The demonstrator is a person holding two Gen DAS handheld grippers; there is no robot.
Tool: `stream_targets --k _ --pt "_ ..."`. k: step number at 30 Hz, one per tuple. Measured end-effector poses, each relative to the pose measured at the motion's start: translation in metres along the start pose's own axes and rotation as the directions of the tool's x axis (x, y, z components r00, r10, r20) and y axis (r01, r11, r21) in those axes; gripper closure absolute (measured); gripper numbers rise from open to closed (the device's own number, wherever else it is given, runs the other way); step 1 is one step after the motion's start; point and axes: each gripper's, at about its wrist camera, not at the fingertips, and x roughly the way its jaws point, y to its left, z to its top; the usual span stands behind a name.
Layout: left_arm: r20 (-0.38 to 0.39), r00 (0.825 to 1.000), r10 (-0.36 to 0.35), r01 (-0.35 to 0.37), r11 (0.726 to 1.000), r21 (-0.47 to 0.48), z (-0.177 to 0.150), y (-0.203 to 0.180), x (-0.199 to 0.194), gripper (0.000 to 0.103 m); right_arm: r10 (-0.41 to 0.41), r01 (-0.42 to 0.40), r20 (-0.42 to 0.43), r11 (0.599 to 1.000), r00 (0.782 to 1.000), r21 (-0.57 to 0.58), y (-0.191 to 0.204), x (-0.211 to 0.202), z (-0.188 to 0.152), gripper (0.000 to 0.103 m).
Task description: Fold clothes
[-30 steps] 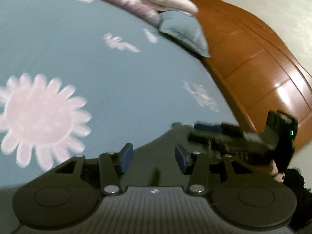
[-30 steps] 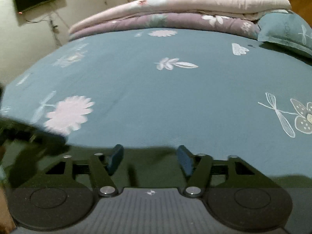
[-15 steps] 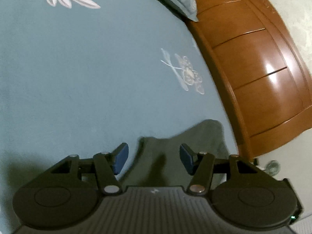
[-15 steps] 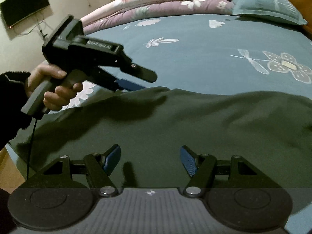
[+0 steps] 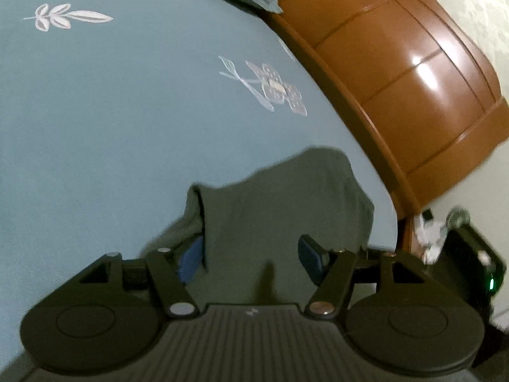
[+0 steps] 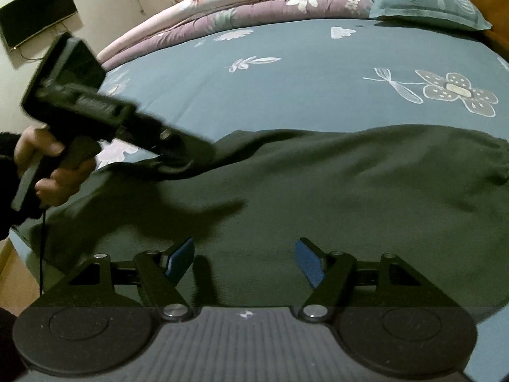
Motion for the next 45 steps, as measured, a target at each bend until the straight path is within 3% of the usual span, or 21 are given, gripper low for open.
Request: stream_targets --k 2,7,10,13,16,19,23,26,28,30,31,34,37,40,45 --pt "0.005 1.0 -0.012 0.012 1.0 -0.023 0.009 0.005 0.005 0.038 0.006 -0.006 0.004 1.0 1.0 -0.002 0.0 -0.001 -0.001 0.027" --pt "-0.058 0.983 -0.175 0.163 0.972 -0.171 0.02 0.023 0.03 0.031 0.008 -0.008 0.01 1.0 1.0 -0.001 0.002 -0.004 -0.004 0.027" --pt "0.042 0.978 -0.206 0.209 0.938 -0.277 0.032 0.04 0.033 0.033 0.013 -0.013 0.017 1.0 1.0 0.009 0.002 -0.006 -0.006 0.027" --pt "0.053 0.977 -0.207 0.213 0.924 -0.317 0.038 0.047 0.035 0.034 0.015 -0.015 0.022 1.0 1.0 0.011 0.003 -0.006 -0.006 0.027" --pt "0.023 0.99 -0.137 0.139 0.971 -0.194 0.039 0.033 0.023 0.034 0.014 -0.014 0.024 1.0 1.0 0.005 0.003 -0.008 -0.006 0.027" --pt "0.061 0.998 -0.012 0.017 0.997 -0.072 0.041 0.021 -0.007 0.033 0.012 -0.012 0.026 1.0 1.0 0.005 0.002 -0.01 -0.008 0.027" --pt "0.1 0.994 -0.051 0.05 0.999 0.014 0.034 0.0 -0.039 0.03 -0.008 0.008 0.036 1.0 0.999 0.004 0.0 -0.009 -0.005 0.026" --pt "0.072 0.993 -0.09 0.085 0.994 0.065 0.016 -0.013 -0.037 0.028 -0.053 0.054 0.065 0.998 0.996 -0.011 -0.002 -0.013 -0.001 0.024" --pt "0.036 0.998 -0.046 0.043 0.996 0.074 0.004 -0.012 -0.02 0.028 -0.106 0.108 0.097 0.994 0.99 -0.014 -0.007 -0.015 0.003 0.016" --pt "0.008 1.0 0.02 -0.021 0.996 0.082 -0.007 -0.007 -0.005 0.029 -0.171 0.172 0.113 0.985 0.979 0.004 -0.015 -0.017 0.002 0.015" --pt "0.019 0.999 0.044 -0.045 0.996 0.083 -0.011 -0.002 -0.003 0.036 -0.207 0.208 0.098 0.978 0.973 0.005 -0.021 -0.015 0.0 0.015" --pt "0.045 0.997 0.064 -0.066 0.996 0.061 -0.013 -0.009 -0.018 0.036 -0.268 0.27 0.058 0.962 0.962 -0.047 -0.029 -0.02 -0.017 0.014" --pt "0.063 0.994 0.094 -0.103 0.981 0.165 -0.023 -0.035 -0.039 0.034 -0.312 0.313 0.022 0.944 0.95 -0.104 -0.031 -0.029 -0.033 0.012" --pt "0.078 0.985 0.152 -0.168 0.947 0.275 -0.049 -0.059 -0.066 0.031 -0.349 0.348 0.017 0.931 0.937 -0.114 -0.018 -0.036 -0.028 0.012" --pt "0.136 0.934 0.33 -0.357 0.881 0.312 -0.101 -0.072 -0.092 0.031 -0.252 0.262 0.078 0.951 0.965 -0.166 0.025 -0.016 -0.017 0.007"
